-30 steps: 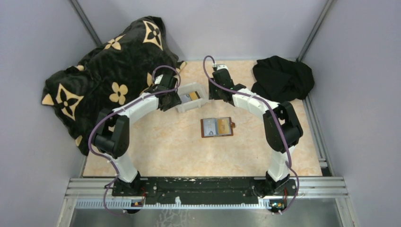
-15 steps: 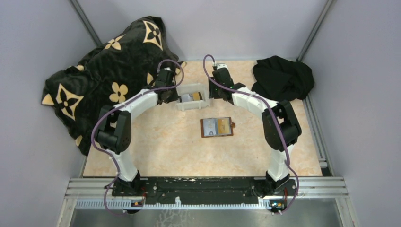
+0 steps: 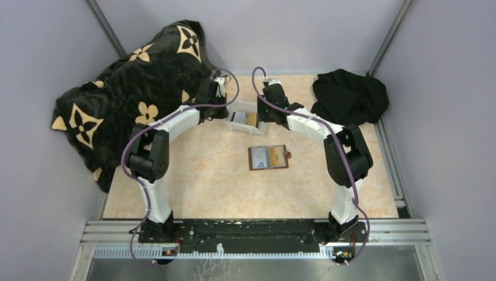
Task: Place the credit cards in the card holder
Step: Adjust the storage box at the center of the board.
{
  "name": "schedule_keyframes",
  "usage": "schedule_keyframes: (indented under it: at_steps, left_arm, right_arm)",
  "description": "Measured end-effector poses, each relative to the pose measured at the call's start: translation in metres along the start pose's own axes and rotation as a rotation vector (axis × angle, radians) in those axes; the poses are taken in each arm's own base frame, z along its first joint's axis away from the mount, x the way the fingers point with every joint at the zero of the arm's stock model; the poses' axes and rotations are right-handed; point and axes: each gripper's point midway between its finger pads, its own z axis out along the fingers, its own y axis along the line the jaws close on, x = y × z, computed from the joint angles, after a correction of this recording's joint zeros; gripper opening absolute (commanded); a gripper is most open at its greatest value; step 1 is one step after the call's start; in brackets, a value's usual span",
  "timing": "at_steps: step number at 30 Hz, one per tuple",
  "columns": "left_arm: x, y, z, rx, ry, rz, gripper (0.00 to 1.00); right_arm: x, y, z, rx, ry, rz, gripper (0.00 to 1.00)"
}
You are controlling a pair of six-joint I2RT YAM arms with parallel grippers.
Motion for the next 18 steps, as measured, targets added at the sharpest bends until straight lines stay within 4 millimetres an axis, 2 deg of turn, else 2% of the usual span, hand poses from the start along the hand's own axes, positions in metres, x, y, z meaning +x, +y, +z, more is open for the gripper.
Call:
schedule_keyframes:
  at_steps: [12,18]
  left_arm:
    - [-0.010,-0.012,0.010,0.103,-0.044,0.161,0.00]
    - [-0.011,-0.013,0.012,0.117,-0.068,0.188,0.00]
  right_arm:
    - [-0.005,0.015,0.005,-0.063,-0.022,0.084,0.43]
    - [0.012,0.012,0.020,-0.055,0.023,0.084,0.43]
